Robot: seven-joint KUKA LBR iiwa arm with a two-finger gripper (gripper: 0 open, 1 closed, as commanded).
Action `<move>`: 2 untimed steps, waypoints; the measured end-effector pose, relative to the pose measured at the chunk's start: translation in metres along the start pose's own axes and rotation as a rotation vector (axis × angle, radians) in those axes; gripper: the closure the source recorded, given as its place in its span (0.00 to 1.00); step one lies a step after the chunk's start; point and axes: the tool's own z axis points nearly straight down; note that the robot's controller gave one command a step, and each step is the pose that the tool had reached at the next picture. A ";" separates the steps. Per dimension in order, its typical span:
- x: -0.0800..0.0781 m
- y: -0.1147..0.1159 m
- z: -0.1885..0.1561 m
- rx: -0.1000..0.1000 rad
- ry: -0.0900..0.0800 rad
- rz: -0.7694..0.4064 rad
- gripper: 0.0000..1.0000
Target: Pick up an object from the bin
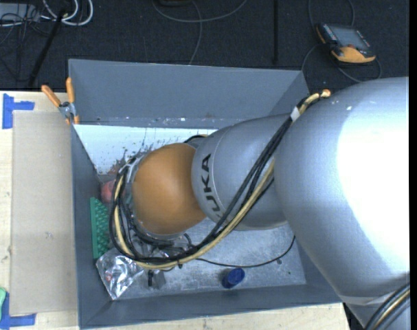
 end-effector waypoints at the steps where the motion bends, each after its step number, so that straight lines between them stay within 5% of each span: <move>1: 0.000 -0.002 -0.002 0.001 -0.002 0.005 1.00; 2: -0.026 -0.005 -0.119 0.004 -0.013 -0.029 1.00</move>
Offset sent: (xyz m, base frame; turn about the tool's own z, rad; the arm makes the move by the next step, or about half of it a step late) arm 0.0000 0.0000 0.0000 0.0000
